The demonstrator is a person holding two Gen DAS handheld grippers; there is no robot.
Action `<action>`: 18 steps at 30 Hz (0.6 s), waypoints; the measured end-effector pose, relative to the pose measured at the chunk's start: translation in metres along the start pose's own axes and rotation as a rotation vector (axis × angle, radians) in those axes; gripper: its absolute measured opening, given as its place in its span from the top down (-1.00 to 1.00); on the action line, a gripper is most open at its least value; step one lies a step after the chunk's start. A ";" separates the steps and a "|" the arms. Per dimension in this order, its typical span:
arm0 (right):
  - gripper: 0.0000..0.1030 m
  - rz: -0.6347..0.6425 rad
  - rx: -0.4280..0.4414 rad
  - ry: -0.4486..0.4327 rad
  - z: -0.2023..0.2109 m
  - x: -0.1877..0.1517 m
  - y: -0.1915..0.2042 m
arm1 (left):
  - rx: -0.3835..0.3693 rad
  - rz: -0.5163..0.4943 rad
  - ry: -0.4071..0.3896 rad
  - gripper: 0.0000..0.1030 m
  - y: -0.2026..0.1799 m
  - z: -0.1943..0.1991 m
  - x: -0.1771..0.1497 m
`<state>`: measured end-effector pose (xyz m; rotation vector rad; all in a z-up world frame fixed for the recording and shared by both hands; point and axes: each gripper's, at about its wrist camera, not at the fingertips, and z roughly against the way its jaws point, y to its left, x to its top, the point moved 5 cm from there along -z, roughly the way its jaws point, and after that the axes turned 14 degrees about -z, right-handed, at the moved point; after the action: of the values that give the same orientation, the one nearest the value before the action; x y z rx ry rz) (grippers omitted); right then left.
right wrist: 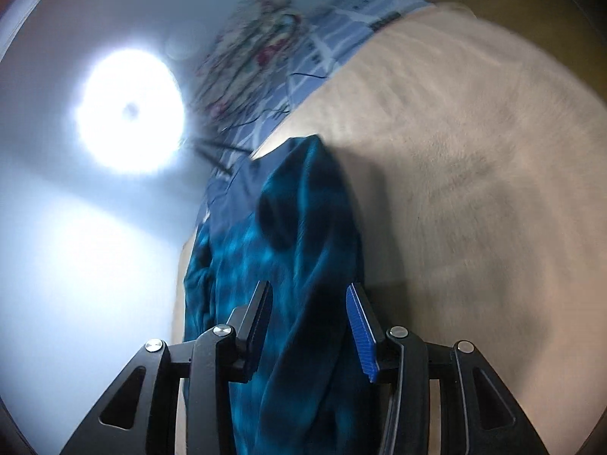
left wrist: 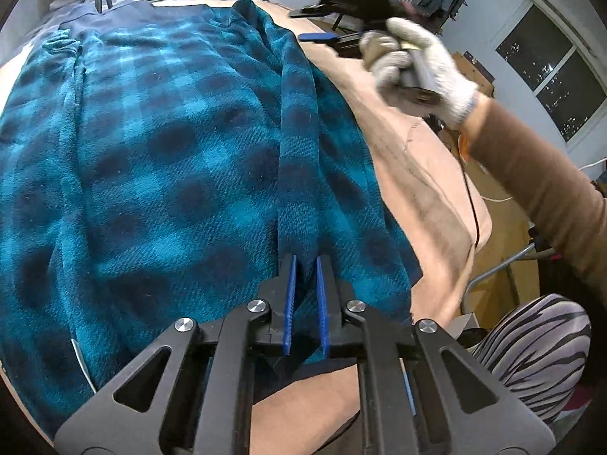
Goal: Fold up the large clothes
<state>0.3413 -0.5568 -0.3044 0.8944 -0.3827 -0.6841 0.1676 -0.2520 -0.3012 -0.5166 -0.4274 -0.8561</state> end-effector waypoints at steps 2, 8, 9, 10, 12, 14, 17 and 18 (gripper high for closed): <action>0.16 -0.030 0.008 0.006 -0.014 0.008 -0.004 | -0.007 0.005 -0.003 0.83 0.000 -0.001 0.003; 0.35 -0.112 0.087 0.016 -0.039 0.030 -0.005 | -0.026 0.002 0.001 0.88 -0.005 -0.006 0.009; 0.39 -0.118 0.106 0.013 -0.040 0.035 -0.003 | -0.031 0.002 0.000 0.88 -0.006 -0.006 0.010; 0.45 -0.122 0.117 0.006 -0.040 0.039 0.000 | -0.034 0.002 -0.002 0.89 -0.007 -0.006 0.011; 0.67 -0.117 0.118 -0.012 -0.040 0.047 0.007 | -0.044 -0.001 -0.010 0.91 -0.010 -0.005 0.014; 0.94 -0.079 0.099 -0.035 -0.040 0.053 0.022 | -0.053 -0.001 -0.019 0.92 -0.013 -0.004 0.016; 0.98 0.062 0.032 -0.055 -0.041 0.051 0.059 | -0.067 0.000 -0.034 0.93 -0.016 0.000 0.018; 0.98 0.110 0.004 -0.054 -0.043 0.048 0.072 | -0.068 -0.005 -0.034 0.93 -0.016 0.000 0.017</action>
<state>0.4282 -0.5331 -0.2696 0.8532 -0.4777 -0.6070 0.1648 -0.2710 -0.2877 -0.5943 -0.4319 -0.8695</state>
